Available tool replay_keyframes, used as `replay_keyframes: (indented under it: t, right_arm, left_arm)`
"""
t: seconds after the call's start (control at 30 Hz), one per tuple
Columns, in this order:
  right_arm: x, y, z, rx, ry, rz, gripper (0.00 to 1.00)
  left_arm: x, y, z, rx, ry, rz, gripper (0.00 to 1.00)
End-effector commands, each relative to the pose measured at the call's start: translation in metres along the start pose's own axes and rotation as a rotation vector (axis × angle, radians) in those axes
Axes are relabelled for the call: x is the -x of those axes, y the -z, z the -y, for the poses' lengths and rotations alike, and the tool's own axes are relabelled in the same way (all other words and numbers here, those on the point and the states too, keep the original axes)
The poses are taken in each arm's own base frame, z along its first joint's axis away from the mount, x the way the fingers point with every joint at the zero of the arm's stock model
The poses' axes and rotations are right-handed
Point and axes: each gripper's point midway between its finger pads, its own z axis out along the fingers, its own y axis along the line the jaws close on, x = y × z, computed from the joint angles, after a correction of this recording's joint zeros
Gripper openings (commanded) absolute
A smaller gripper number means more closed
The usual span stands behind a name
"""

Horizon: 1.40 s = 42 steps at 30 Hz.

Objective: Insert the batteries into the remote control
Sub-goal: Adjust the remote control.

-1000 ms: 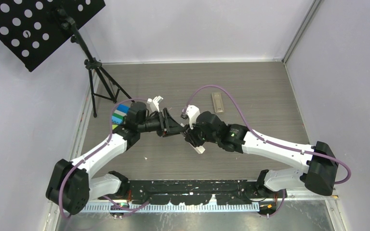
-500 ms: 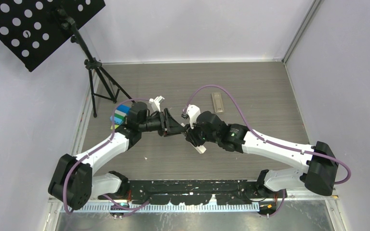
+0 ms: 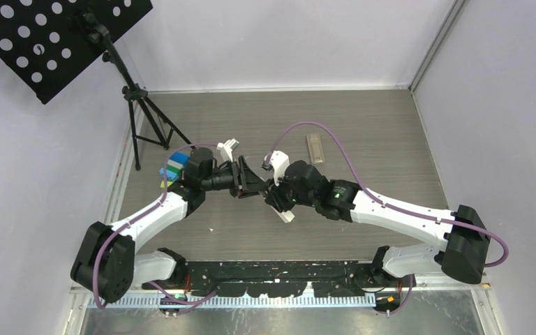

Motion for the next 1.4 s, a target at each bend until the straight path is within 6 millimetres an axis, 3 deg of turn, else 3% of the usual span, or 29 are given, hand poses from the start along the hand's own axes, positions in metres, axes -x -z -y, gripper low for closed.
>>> replay_keyframes:
  t: [0.0, 0.2, 0.23, 0.27, 0.37, 0.47, 0.53, 0.73, 0.87, 0.97, 1.17, 1.37]
  right_arm:
    - [0.026, -0.002, -0.013, 0.047, -0.015, 0.087, 0.1]
    - [0.022, -0.005, 0.002, -0.046, -0.061, 0.064, 0.13]
    - [0.02, -0.006, 0.007, -0.074, -0.079, 0.054, 0.2]
    - [0.018, -0.006, 0.012, -0.105, -0.097, 0.047, 0.34]
    - [0.016, 0.0, 0.014, -0.111, -0.144, 0.066, 0.66]
    - [0.021, 0.015, 0.009, -0.048, -0.22, 0.129, 0.81]
    - [0.028, 0.028, 0.011, -0.015, -0.308, 0.189, 0.86]
    - [0.058, 0.076, 0.031, 0.044, -0.72, 0.457, 0.92]
    - [0.07, 0.095, 0.058, 0.037, -1.072, 0.612, 0.92]
    - [0.085, 0.1, 0.059, 0.105, -1.255, 0.643, 0.92]
    - [0.134, 0.116, 0.04, 0.343, -1.342, 0.719, 0.92]
    - [0.171, 0.142, 0.009, 0.647, -1.267, 0.776, 0.91]
  left_arm:
    - [-0.002, 0.001, 0.013, -0.065, -0.046, -0.018, 0.39]
    - [-0.002, 0.001, 0.016, -0.075, -0.064, -0.02, 0.11]
    - [-0.002, 0.001, 0.017, -0.076, -0.072, -0.02, 0.04]
    - [-0.002, 0.002, 0.017, -0.075, -0.087, -0.021, 0.0]
    - [0.002, 0.004, 0.017, -0.065, -0.138, -0.014, 0.0]
    - [0.013, 0.009, 0.024, -0.076, -0.208, 0.02, 0.0]
    - [0.017, 0.012, 0.032, -0.094, -0.27, 0.04, 0.0]
    - [0.035, 0.024, 0.07, -0.163, -0.479, 0.157, 0.0]
    - [0.05, 0.038, 0.112, -0.249, -0.682, 0.281, 0.0]
    - [0.054, 0.053, 0.15, -0.354, -0.876, 0.374, 0.0]
    - [0.055, 0.075, 0.199, -0.47, -1.122, 0.487, 0.0]
    - [0.043, 0.087, 0.229, -0.605, -1.263, 0.506, 0.0]
